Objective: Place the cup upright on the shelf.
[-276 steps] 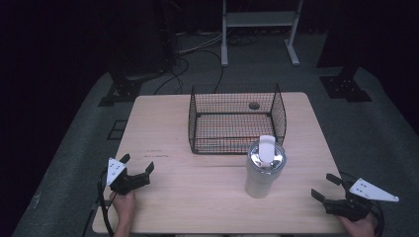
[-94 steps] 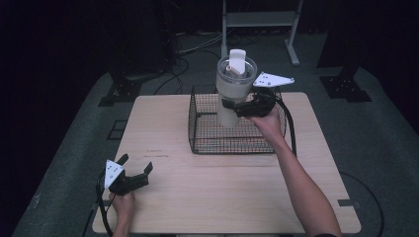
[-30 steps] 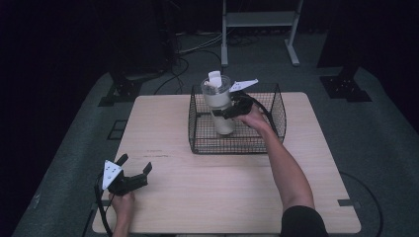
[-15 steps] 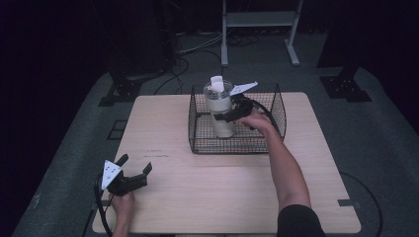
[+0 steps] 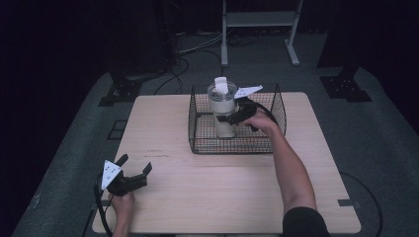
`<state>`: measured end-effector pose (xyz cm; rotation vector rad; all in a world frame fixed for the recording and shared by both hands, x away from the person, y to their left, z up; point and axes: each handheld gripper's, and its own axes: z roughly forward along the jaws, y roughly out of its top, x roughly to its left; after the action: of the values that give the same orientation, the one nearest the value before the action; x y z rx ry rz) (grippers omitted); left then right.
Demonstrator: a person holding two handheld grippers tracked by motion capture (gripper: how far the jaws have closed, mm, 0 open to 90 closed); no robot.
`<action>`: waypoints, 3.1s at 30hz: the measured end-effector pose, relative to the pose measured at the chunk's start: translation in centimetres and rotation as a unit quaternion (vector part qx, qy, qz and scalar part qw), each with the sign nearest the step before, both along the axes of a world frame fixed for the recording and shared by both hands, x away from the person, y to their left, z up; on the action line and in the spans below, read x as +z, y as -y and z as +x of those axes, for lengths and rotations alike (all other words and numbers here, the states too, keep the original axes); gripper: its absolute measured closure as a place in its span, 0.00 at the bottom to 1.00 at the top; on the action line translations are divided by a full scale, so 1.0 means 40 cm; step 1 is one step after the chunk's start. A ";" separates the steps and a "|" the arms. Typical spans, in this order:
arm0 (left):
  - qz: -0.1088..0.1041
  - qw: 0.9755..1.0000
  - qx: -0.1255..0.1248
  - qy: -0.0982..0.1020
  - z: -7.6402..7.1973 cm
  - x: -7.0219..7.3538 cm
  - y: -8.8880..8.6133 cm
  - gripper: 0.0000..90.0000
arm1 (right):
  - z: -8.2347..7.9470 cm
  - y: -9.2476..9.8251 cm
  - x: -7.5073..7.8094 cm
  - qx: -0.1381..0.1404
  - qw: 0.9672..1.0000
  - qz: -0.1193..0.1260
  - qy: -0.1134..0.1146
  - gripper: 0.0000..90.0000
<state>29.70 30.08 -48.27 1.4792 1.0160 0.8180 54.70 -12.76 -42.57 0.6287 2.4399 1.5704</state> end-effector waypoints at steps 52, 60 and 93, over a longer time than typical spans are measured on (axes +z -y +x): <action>-0.004 1.000 -0.006 0.003 0.000 0.000 -0.006 0.00 | -0.032 0.045 0.013 0.016 0.999 0.011 0.050 0.00; -0.005 1.000 -0.007 0.003 0.000 0.000 -0.007 0.00 | -0.036 0.058 0.018 0.011 0.999 -0.002 0.046 0.00; -0.007 1.000 -0.008 0.006 0.001 0.000 -0.006 0.00 | -0.113 0.134 0.068 -0.056 0.996 -0.020 0.066 0.00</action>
<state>29.75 30.34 -48.27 1.4679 0.9975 0.8054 50.20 -18.13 -39.86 0.6215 2.2926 1.4684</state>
